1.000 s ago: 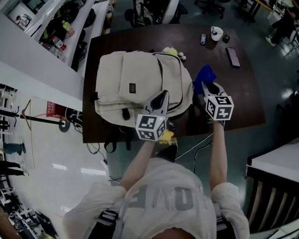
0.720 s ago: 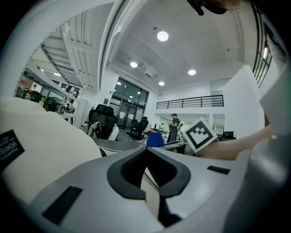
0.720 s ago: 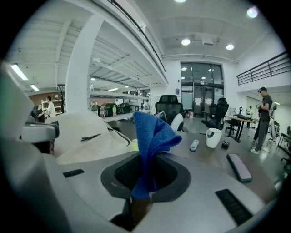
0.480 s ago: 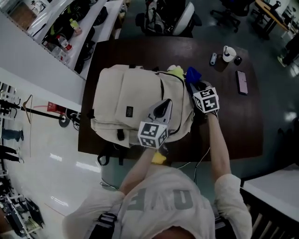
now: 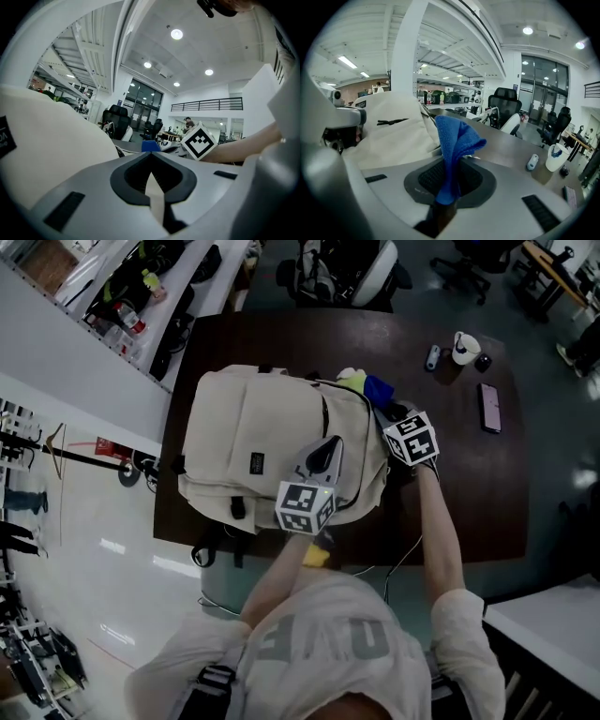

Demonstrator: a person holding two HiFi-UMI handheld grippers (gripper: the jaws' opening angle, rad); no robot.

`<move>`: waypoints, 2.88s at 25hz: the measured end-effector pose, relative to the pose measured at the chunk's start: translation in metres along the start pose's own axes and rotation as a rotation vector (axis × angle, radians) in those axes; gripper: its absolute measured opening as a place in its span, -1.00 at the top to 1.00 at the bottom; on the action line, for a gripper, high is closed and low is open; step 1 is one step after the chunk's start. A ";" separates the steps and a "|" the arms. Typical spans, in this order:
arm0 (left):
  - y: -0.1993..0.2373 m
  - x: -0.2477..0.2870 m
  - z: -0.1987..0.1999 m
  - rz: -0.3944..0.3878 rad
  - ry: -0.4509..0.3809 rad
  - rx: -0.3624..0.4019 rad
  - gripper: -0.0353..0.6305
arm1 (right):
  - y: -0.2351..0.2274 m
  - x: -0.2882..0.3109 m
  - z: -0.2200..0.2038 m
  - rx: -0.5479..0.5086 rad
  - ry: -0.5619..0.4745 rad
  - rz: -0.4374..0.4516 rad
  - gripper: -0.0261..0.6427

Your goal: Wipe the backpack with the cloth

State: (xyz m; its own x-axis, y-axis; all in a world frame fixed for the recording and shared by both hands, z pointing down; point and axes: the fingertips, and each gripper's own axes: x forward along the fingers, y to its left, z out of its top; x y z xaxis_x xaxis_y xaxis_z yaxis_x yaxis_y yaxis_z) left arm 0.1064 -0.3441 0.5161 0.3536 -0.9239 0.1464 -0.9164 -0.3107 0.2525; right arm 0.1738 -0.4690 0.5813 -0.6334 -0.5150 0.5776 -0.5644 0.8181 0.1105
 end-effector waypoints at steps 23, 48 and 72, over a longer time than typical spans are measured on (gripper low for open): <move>-0.027 -0.127 0.016 -0.079 -0.092 0.049 0.88 | 0.134 -0.139 -0.072 0.114 -0.019 -0.209 0.79; 0.100 -0.173 0.106 0.166 -0.212 0.093 0.88 | 0.100 -0.147 0.034 0.052 -0.253 -0.194 0.79; 0.201 0.002 0.172 0.344 -0.091 0.033 0.88 | 0.137 0.213 0.235 -0.631 -0.274 0.881 0.79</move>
State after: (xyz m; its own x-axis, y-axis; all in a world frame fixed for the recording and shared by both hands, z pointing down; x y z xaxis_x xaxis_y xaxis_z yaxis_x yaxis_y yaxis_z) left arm -0.1096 -0.4464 0.4029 0.0062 -0.9914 0.1310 -0.9849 0.0166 0.1723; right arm -0.1632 -0.5267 0.5300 -0.8186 0.3334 0.4677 0.4600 0.8682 0.1862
